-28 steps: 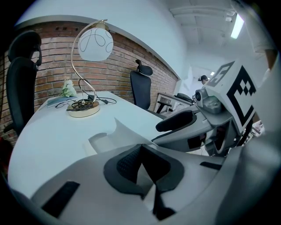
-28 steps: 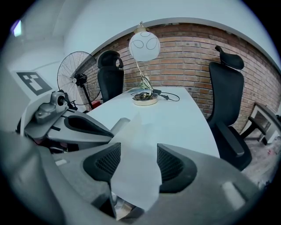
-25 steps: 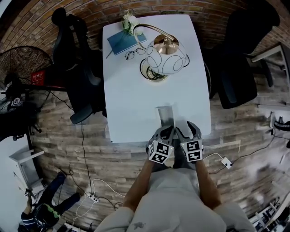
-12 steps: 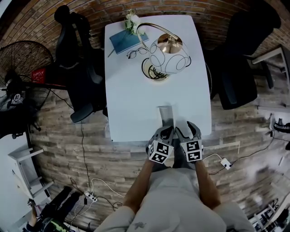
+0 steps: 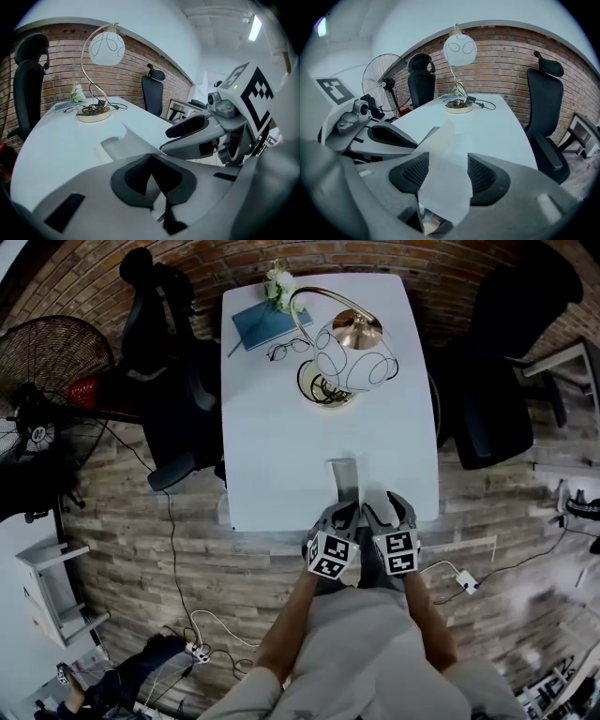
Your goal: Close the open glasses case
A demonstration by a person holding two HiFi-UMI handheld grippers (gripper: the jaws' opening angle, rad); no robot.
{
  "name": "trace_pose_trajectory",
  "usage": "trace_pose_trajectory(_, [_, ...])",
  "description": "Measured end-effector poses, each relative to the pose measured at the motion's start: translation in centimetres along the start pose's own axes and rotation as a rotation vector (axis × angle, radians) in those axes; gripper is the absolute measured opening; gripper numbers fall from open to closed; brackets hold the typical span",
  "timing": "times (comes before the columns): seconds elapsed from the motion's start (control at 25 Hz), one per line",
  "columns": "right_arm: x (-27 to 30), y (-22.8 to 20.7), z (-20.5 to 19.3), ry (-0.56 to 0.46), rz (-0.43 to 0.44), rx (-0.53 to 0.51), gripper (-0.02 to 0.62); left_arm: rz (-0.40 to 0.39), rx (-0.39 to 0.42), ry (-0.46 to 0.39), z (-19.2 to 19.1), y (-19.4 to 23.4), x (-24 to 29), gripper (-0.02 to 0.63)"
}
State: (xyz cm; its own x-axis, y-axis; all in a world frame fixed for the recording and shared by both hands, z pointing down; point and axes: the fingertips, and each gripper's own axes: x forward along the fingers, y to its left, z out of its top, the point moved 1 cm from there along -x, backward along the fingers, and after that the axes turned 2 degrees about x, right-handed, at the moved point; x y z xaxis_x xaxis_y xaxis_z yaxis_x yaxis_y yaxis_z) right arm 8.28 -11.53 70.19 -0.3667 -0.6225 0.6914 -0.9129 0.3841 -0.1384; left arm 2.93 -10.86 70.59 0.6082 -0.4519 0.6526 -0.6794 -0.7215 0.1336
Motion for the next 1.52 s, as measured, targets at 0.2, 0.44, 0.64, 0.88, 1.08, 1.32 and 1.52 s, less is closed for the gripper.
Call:
trace_pose_trajectory(0.2, [0.1, 0.3, 0.2, -0.005, 0.004, -0.007, 0.261, 0.009, -0.005, 0.001, -0.3, 0.3, -0.3, 0.005])
trace_pose_trajectory(0.44, [0.2, 1.0, 0.4, -0.013, 0.019, -0.018, 0.261, 0.022, -0.013, 0.002, -0.8, 0.6, -0.8, 0.005])
trace_pose_trajectory(0.64, [0.4, 1.3, 0.3, -0.012, 0.019, -0.024, 0.261, 0.026, -0.019, 0.007, -1.4, 0.8, -1.1, 0.005])
trace_pose_trajectory(0.88, [0.5, 1.7, 0.2, -0.003, 0.016, -0.026, 0.261, 0.03, -0.025, 0.012, -1.9, 1.1, -1.5, 0.005])
trace_pose_trajectory(1.08, [0.5, 2.1, 0.6, -0.014, 0.019, -0.028, 0.261, 0.036, -0.031, 0.013, -2.2, 1.4, -1.7, 0.005])
trace_pose_trajectory(1.32, [0.7, 2.3, 0.4, -0.008, 0.023, -0.029, 0.261, 0.039, -0.037, 0.018, -2.6, 1.7, -1.9, 0.005])
trace_pose_trajectory(1.52, [0.8, 2.7, 0.5, -0.004, 0.028, -0.029, 0.261, 0.042, -0.04, 0.027, -2.9, 2.0, -2.0, 0.005])
